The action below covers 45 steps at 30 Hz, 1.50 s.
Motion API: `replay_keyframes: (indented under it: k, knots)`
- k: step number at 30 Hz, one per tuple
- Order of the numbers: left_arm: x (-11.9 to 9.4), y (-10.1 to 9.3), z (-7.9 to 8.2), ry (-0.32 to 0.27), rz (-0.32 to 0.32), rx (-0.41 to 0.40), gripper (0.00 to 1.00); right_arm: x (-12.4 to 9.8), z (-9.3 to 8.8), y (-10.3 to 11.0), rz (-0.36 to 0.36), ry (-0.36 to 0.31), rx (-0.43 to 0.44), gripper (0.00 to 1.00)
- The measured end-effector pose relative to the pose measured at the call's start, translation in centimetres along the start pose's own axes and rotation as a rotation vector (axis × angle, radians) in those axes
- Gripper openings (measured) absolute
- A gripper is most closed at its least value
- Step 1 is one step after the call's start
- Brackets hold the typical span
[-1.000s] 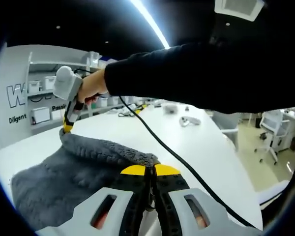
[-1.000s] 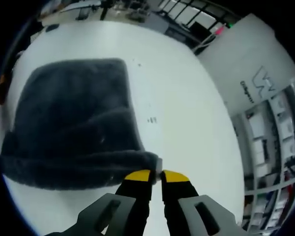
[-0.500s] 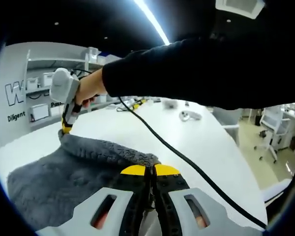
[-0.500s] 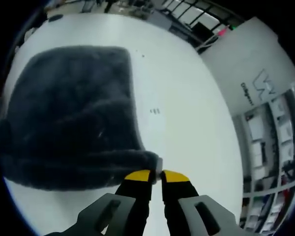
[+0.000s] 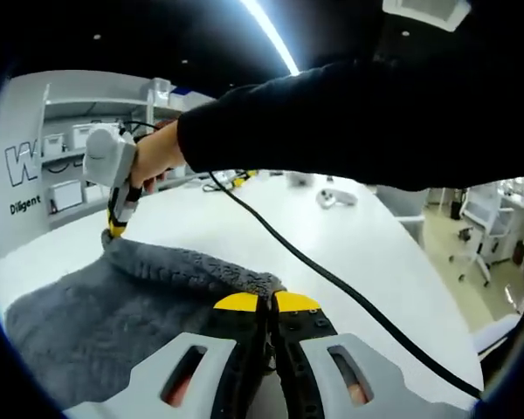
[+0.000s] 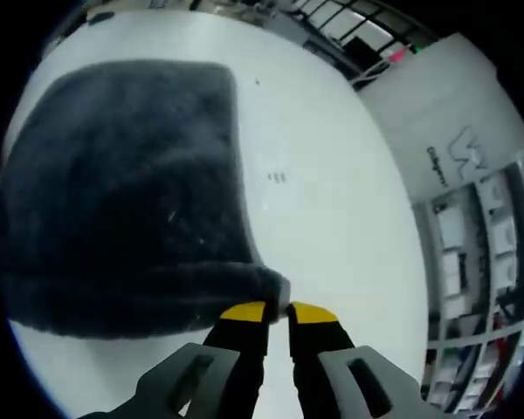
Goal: Open the folded towel by lifting each exposed corner and separating the folded layers until the towel lies flat within the target outline without major curled edges
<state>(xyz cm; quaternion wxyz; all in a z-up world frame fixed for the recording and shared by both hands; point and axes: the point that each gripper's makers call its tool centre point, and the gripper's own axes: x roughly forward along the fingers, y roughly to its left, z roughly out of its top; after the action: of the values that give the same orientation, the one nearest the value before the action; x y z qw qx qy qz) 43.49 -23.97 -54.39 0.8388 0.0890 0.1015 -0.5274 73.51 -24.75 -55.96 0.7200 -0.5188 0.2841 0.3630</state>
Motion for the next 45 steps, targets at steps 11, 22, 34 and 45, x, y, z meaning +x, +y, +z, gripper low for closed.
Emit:
replay_keyframes:
  k: [11,22,34,45]
  knots:
    - [0.8,-0.4,-0.5,0.014,-0.01,0.007,0.02,-0.2,-1.0,-0.2,-0.028,-0.001,0.019,0.08]
    - [1.4,-0.8,-1.2,0.031,-0.02,-0.001,0.02,-1.0,-1.0,-1.6,-0.059,-0.052,0.153,0.13]
    - [1.7,-0.9,-1.7,0.041,-0.029,-0.011,0.02,-1.2,-2.5,-2.2,-0.066,-0.063,0.34,0.15]
    - [2.3,-0.9,-1.7,0.05,-0.02,-0.012,0.02,-1.3,-0.9,-1.6,-0.06,-0.127,0.347,0.2]
